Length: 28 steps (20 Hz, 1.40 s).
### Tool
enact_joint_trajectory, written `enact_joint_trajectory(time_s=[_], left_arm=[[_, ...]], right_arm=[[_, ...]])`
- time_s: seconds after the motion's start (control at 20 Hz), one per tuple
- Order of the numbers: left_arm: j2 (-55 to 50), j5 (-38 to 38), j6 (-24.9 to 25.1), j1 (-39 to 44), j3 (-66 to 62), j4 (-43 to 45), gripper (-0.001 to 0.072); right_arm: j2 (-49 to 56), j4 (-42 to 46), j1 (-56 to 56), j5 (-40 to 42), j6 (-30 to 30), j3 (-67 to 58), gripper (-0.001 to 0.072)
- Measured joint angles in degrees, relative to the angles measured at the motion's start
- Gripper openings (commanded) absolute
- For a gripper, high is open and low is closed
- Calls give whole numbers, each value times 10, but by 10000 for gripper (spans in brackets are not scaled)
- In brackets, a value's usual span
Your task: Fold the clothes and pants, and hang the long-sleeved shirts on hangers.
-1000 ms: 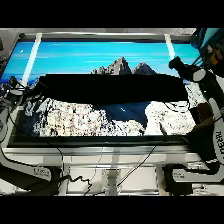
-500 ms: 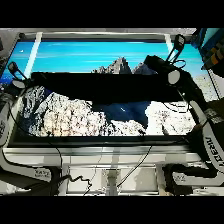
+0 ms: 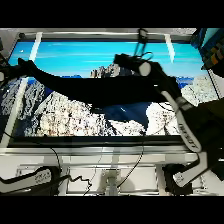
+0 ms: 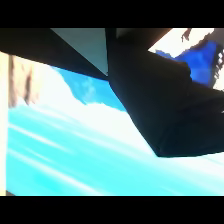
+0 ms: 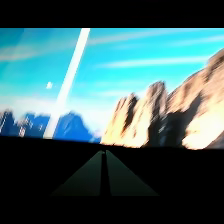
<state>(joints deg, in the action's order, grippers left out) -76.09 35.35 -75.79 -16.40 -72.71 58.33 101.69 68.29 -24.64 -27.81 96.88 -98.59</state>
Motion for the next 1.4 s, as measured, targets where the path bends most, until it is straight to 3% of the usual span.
enact_joint_trajectory(time_s=[0.4,0.8,0.95,1.1,1.4], left_arm=[[68,80,26,29,0,-50,10],[73,90,83,109,0,-97,11],[61,89,88,132,0,-102,10],[28,87,109,160,0,-104,9],[-55,33,231,250,-1,-214,8]], right_arm=[[171,-110,-134,-127,1,-133,19],[214,-146,-216,-112,-5,-151,20],[214,-129,-197,-132,-6,-159,20],[197,-110,-146,-206,-7,-164,20],[113,-83,2,-367,-59,-166,22]])
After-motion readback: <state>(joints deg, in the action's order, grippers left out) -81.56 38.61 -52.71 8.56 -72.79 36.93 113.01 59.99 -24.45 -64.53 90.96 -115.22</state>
